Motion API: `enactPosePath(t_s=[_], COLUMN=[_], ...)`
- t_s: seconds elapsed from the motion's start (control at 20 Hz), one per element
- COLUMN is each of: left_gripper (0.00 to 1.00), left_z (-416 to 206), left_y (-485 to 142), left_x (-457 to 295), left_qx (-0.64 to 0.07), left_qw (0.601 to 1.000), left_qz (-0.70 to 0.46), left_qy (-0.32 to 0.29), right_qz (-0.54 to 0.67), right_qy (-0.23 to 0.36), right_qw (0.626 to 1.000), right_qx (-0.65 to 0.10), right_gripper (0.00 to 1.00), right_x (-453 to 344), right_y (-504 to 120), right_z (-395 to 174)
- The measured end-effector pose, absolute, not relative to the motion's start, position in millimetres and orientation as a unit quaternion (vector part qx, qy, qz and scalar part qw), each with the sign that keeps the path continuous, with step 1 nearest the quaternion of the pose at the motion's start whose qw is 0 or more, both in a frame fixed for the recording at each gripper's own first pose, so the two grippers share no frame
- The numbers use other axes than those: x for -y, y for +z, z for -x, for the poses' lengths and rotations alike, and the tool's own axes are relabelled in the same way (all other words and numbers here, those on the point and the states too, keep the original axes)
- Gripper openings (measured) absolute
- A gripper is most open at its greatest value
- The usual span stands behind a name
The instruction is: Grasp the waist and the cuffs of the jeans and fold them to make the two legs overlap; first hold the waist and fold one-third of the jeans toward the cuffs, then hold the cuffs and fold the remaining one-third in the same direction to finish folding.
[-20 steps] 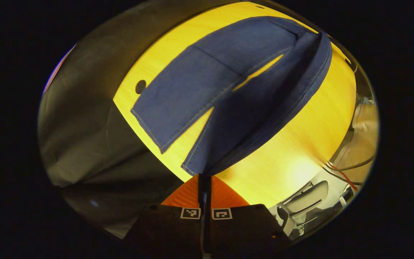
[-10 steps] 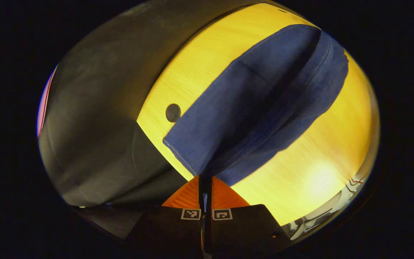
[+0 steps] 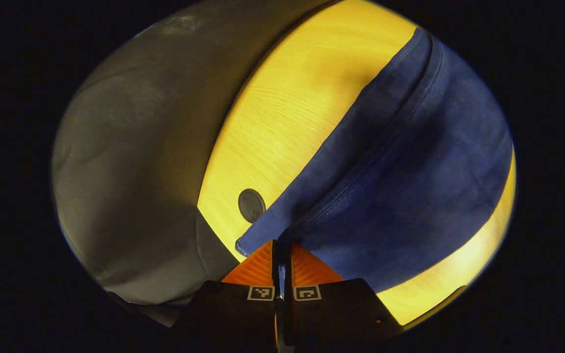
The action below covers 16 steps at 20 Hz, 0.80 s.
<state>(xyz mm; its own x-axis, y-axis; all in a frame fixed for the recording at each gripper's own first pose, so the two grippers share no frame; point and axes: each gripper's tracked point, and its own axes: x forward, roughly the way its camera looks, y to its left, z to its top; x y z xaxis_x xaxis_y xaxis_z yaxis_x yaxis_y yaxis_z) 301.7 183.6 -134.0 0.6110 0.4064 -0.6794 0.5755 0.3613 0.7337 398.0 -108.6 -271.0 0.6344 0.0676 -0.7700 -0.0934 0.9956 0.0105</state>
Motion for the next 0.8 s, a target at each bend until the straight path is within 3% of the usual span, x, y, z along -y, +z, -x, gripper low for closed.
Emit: enactPosePath(t_s=[0.15, 0.2, 0.25, 0.3, 0.4, 0.45, 0.55, 0.7, 0.8], left_gripper=[0.02, 0.02, 0.04, 0.24, 0.75, 1.0, 0.94, 0.94, 0.94], left_z=[-308, -311, -312, -309, -313, -309, -303, -275, -252], left_y=[-145, -145, -144, -139, -131, -124, -105, -87, -91], left_x=[-187, -189, -190, -192, -198, -197, -197, -190, -196], left_qx=[-0.431, -0.426, -0.42, -0.416, -0.381, -0.356, -0.305, -0.26, -0.254], left_qw=[0.711, 0.717, 0.722, 0.728, 0.769, 0.796, 0.84, 0.891, 0.912], left_qz=[-0.553, -0.55, -0.548, -0.544, -0.512, -0.489, -0.445, -0.358, -0.3], left_qy=[-0.053, -0.047, -0.037, -0.023, 0.017, 0.035, 0.067, 0.1, 0.116], right_qz=[0.015, 0.011, 0.004, -0.005, -0.041, -0.059, -0.061, -0.053, -0.05], right_qy=[0.042, 0.04, 0.041, 0.042, 0.049, 0.056, 0.04, 0.012, -0.012], right_qw=[0.902, 0.902, 0.904, 0.903, 0.906, 0.909, 0.92, 0.929, 0.932], right_qx=[-0.429, -0.429, -0.426, -0.427, -0.419, -0.41, -0.385, -0.366, -0.359], right_gripper=[0.07, 0.02, 0.07, 0.08, 0.16, 0.42, 0.95, 0.99, 0.94], right_x=[106, 107, 108, 108, 104, 105, 121, 154, 184], right_y=[-271, -269, -268, -265, -252, -239, -219, -197, -191], right_z=[-396, -396, -396, -395, -390, -386, -383, -365, -346])
